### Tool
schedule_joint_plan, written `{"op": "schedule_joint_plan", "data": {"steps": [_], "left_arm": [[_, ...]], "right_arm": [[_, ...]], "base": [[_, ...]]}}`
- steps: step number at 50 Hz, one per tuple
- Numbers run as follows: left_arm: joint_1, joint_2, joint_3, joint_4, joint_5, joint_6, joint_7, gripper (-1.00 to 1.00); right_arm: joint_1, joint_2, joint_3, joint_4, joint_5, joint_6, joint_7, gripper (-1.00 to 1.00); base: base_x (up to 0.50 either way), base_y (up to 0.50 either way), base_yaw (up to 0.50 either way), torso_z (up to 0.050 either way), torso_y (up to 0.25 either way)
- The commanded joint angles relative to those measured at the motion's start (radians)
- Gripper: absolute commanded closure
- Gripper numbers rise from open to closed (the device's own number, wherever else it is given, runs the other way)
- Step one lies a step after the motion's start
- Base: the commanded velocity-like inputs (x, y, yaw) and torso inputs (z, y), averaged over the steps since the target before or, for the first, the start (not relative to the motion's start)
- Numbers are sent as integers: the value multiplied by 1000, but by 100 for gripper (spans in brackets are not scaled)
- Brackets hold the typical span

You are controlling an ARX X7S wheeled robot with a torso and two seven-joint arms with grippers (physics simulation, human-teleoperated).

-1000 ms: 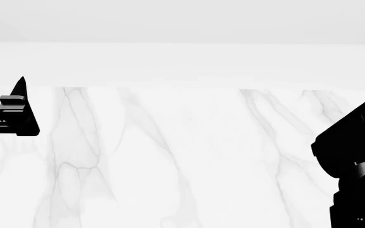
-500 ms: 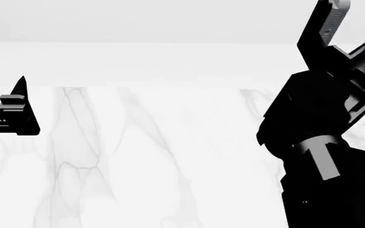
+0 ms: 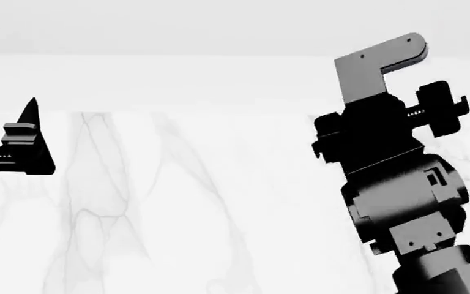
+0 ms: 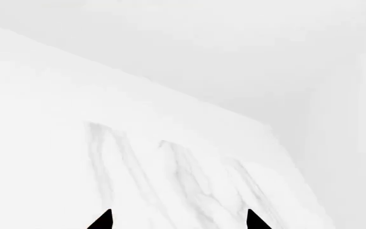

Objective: Pick up the book on the left and place it on top of the shelf.

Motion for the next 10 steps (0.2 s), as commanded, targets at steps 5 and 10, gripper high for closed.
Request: {"op": "schedule_joint_plan", "data": {"steps": [5,10], "left_arm": [[5,5,14,-9,5,35,3,-100],[6,5,20,-6,5,40,5,-100]], "right_arm": [[-327,185,260,-634,282,-66,19,-100],[-357,193,246,-692,258,-91,39,-100]], "base": [[0,0,0,0,0],[0,0,0,0,0]]}}
